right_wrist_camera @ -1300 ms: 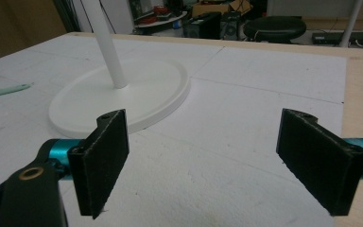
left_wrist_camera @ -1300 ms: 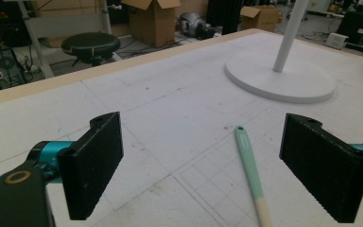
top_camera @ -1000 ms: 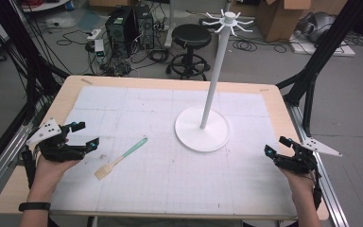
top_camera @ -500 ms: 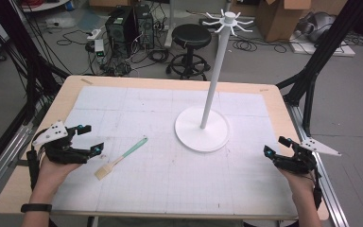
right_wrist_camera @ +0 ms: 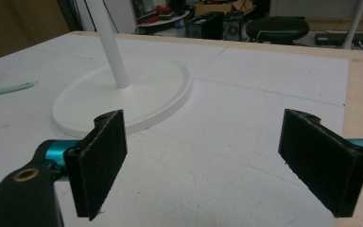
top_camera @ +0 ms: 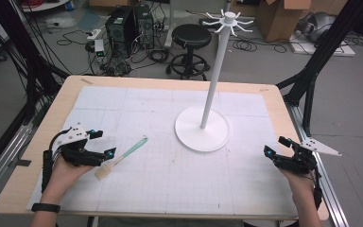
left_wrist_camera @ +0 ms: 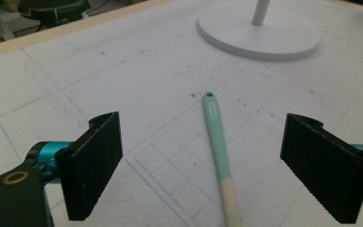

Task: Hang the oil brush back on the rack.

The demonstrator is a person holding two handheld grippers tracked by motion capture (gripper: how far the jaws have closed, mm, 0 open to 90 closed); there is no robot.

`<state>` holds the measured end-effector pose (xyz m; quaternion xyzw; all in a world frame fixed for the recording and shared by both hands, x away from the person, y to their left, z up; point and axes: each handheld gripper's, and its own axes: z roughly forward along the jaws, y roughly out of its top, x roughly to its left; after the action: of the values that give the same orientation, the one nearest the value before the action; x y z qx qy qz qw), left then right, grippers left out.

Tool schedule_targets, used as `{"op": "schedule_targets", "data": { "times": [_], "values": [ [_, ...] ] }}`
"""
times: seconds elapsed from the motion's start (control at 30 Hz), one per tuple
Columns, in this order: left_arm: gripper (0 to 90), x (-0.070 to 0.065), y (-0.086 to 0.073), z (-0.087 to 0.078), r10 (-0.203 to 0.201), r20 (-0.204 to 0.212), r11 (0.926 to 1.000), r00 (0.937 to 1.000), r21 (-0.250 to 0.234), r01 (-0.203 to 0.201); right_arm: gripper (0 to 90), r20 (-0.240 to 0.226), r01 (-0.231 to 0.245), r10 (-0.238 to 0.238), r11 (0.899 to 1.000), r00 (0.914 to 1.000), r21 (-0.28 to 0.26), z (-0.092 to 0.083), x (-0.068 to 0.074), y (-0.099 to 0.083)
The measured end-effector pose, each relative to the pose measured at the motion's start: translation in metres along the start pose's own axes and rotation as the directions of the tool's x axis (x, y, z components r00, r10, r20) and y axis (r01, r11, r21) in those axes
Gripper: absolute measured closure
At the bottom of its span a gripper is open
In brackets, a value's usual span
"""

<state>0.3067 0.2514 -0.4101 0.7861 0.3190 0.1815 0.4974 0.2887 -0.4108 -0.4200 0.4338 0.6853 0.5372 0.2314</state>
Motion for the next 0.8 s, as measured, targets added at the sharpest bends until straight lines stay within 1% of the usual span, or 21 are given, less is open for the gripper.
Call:
{"op": "schedule_targets", "data": {
  "times": [0.07,0.1,0.13,0.17,0.2,0.23,0.27,0.3,0.33,0.37,0.43,0.47,0.53,0.57,0.6,0.63,0.7,0.77,0.8],
  "values": [
    [15.6,-0.002,-0.001,0.004,0.001,-0.003,0.9998,1.0,0.02,-0.001,15.3,-0.001,0.0,0.0,1.0,1.0,0.0,0.0,0.0,0.0],
    [16.4,-0.002,-0.001,0.004,0.001,-0.003,0.9998,1.0,0.02,-0.001,15.3,-0.001,0.0,0.0,1.0,1.0,-0.001,0.0,0.0,0.0],
    [17.4,-0.003,-0.003,0.007,0.006,0.004,0.999,1.0,0.043,-0.006,15.3,0.0,0.0,0.0,1.0,1.0,0.0,0.0,0.0,0.0],
    [17.9,-0.003,-0.003,0.007,0.006,0.004,0.999,1.0,0.043,-0.006,15.3,0.0,-0.001,0.001,1.0,1.0,0.0,0.0,0.0,0.0],
    [17.9,-0.005,-0.004,0.011,0.014,0.005,0.9978,0.9999,0.064,-0.014,15.3,0.0,0.0,0.0,1.0,1.0,0.0,0.0,0.0,0.0],
    [18.0,-0.005,-0.004,0.011,0.014,0.005,0.9978,0.9999,0.064,-0.014,15.3,0.0,0.0,0.0,1.0,1.0,0.0,0.0,0.0,0.0],
    [18.1,-0.007,-0.006,0.015,0.026,0.004,0.9956,0.9996,0.09,-0.027,15.3,-0.001,0.001,-0.001,1.0,1.0,0.003,0.001,0.0,0.0],
    [18.1,-0.007,-0.006,0.015,0.026,0.004,0.9956,0.9996,0.09,-0.027,15.3,-0.001,0.001,-0.001,1.0,1.0,0.003,0.001,0.0,0.0],
    [18.8,-0.01,-0.007,0.019,0.039,0.006,0.9928,0.9992,0.114,-0.039,15.3,-0.001,0.002,-0.002,1.0,1.0,0.006,0.001,0.0,0.0],
    [20.6,-0.011,-0.007,0.021,0.043,0.006,0.9911,0.999,0.125,-0.044,15.4,0.0,0.003,-0.003,1.0,1.0,0.006,0.001,0.0,0.0],
    [23.8,-0.013,-0.007,0.023,0.046,0.007,0.9899,0.9989,0.134,-0.047,15.4,-0.001,0.003,-0.003,1.0,1.0,0.006,0.001,0.0,0.0],
    [23.8,-0.014,-0.008,0.025,0.047,0.008,0.9888,0.9988,0.141,-0.048,15.4,-0.001,0.002,-0.002,1.0,1.0,0.006,0.001,0.0,0.0],
    [29.3,-0.016,-0.009,0.029,0.049,0.019,0.9846,0.9986,0.167,-0.052,15.4,-0.001,-0.003,0.003,1.0,1.0,0.007,0.001,0.0,0.0],
    [31.2,-0.017,-0.009,0.031,0.049,0.02,0.9831,0.9986,0.176,-0.051,15.4,-0.001,-0.003,0.003,1.0,1.0,0.007,0.001,0.0,-0.001],
    [33.1,-0.017,-0.009,0.031,0.049,0.02,0.9831,0.9986,0.176,-0.051,15.4,-0.001,-0.003,0.003,1.0,1.0,0.007,0.001,0.0,-0.001],
    [35.2,-0.017,-0.009,0.031,0.055,0.022,0.9808,0.9983,0.187,-0.058,15.4,-0.002,-0.006,0.006,1.0,1.0,0.007,0.001,0.001,0.0],
    [40.5,-0.017,-0.009,0.032,0.051,0.028,0.977,0.9983,0.206,-0.056,15.4,-0.001,-0.006,0.006,1.0,1.0,0.008,0.001,0.0,-0.001],
    [46.8,-0.018,-0.009,0.033,0.045,0.025,0.9764,0.9987,0.21,-0.049,15.4,-0.002,-0.006,0.006,1.0,1.0,0.008,0.001,0.0,-0.001],
    [51.4,-0.019,-0.01,0.035,0.041,0.031,0.9724,0.9987,0.229,-0.047,15.4,-0.001,-0.005,0.005,1.0,1.0,0.008,0.001,0.0,-0.001]
  ]
}}
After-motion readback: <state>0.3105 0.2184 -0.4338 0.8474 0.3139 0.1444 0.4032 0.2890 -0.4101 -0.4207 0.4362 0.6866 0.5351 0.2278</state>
